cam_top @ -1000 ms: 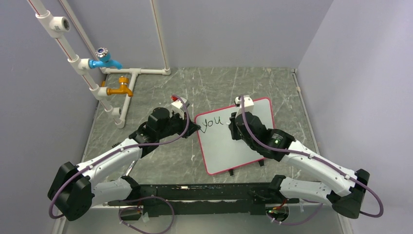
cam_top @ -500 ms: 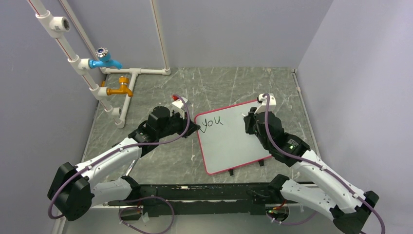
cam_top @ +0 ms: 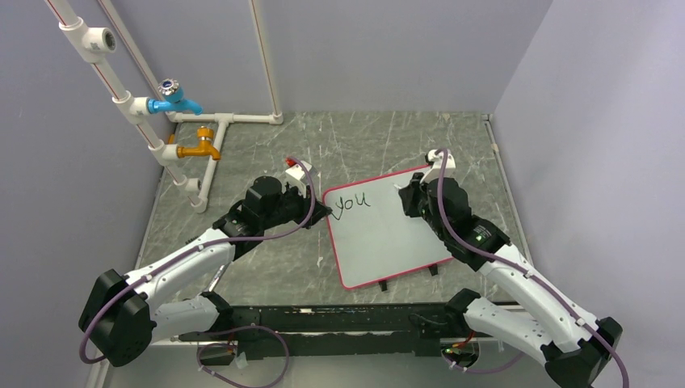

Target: Write a sentence on the whiteboard

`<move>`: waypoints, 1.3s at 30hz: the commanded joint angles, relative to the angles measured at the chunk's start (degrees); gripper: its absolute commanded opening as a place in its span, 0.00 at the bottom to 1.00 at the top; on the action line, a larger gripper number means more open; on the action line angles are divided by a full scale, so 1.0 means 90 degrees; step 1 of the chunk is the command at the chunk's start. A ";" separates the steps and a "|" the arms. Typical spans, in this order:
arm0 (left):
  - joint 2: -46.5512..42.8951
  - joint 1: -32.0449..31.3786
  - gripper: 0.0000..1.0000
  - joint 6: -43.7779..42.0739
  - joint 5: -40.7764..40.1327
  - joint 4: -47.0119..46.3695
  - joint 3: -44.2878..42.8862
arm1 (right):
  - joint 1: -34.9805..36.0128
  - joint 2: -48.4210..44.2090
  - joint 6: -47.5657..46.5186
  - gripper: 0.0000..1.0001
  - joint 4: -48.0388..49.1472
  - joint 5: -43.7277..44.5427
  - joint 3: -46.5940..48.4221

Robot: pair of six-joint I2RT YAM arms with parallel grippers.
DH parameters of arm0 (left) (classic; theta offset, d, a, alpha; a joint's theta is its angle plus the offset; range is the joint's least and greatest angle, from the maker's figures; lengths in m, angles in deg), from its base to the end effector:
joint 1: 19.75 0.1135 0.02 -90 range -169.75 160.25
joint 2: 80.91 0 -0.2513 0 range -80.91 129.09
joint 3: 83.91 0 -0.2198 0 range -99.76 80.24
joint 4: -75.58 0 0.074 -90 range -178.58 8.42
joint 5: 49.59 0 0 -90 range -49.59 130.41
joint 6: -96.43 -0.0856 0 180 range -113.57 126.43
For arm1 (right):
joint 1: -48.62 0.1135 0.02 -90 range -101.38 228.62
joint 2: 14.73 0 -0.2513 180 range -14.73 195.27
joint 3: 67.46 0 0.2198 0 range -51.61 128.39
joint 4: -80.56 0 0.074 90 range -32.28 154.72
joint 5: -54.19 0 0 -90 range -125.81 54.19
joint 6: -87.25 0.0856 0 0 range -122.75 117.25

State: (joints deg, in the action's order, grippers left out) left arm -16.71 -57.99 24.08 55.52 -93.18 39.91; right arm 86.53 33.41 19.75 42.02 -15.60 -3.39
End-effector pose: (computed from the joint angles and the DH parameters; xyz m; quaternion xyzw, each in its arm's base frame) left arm 0.2031 -0.1885 0.2574 0.2193 0.7817 -0.3636 0.4567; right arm 0.1808 0.1033 0.3017 -0.0134 0.8248 0.1486 0.5455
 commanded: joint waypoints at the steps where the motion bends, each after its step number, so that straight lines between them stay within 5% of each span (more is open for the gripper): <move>1: -0.0181 0.0028 0.00 -0.0656 -0.0420 -0.0045 -0.0137 | -0.0047 0.0087 -0.0064 0.00 0.0372 -0.0215 0.0051; 25: -0.0086 0.0026 0.00 -0.0628 -0.0404 -0.0145 -0.0112 | -0.0064 0.0158 0.0026 0.00 0.0383 -0.1019 -0.0291; 39: 0.0169 0.0026 0.00 -0.0554 -0.0250 -0.0525 0.0017 | -0.0076 -0.0035 0.0080 0.00 0.0158 -0.0071 0.0026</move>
State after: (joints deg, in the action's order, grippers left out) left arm -15.37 -57.70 21.13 52.57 -92.77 39.95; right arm 86.16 33.13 19.82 43.31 -21.79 -6.34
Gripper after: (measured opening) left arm 0.171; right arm 0.124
